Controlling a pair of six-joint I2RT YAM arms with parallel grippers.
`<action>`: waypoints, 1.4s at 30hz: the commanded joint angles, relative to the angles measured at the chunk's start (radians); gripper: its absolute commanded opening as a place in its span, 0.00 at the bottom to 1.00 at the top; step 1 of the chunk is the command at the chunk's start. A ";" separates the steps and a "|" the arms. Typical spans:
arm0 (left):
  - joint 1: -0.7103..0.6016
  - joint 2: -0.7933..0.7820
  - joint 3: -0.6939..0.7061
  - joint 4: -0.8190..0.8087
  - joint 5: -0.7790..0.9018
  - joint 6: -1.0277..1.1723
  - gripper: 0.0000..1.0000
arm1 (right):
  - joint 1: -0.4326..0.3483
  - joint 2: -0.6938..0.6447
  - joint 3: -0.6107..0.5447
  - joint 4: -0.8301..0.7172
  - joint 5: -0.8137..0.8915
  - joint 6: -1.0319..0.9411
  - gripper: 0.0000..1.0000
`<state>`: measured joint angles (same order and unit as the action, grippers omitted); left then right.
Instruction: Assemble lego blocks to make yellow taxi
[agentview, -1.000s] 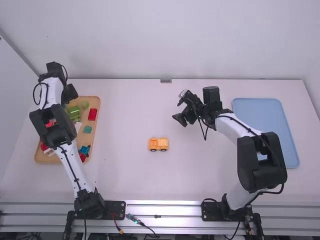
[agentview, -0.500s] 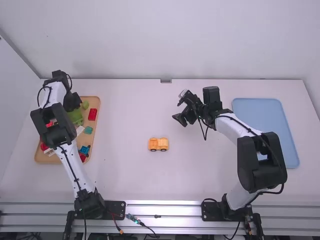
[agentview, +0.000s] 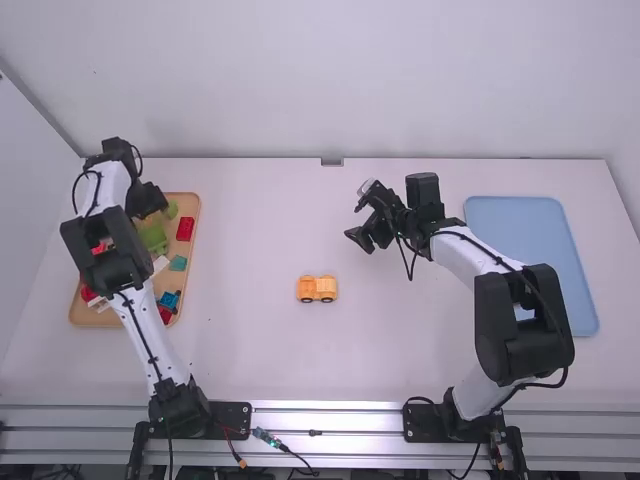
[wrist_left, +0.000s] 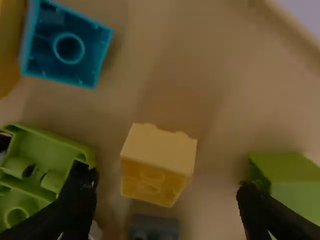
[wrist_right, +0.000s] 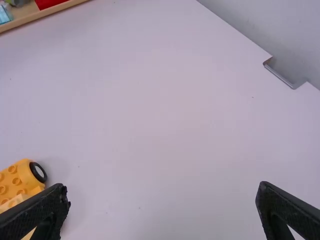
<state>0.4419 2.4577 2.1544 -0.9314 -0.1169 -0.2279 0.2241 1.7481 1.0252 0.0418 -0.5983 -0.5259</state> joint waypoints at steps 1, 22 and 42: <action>0.000 0.011 0.033 0.000 -0.011 0.027 0.79 | -0.002 -0.030 0.004 -0.001 -0.002 0.006 0.99; 0.025 0.011 -0.090 0.079 0.019 0.093 0.79 | -0.002 -0.030 0.004 -0.004 -0.002 0.006 0.99; 0.037 0.011 -0.120 0.075 0.049 0.092 0.55 | -0.002 -0.030 0.004 -0.001 -0.002 0.006 0.99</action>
<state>0.4824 2.4573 2.0544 -0.8459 -0.0780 -0.1387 0.2241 1.7481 1.0252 0.0422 -0.5983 -0.5228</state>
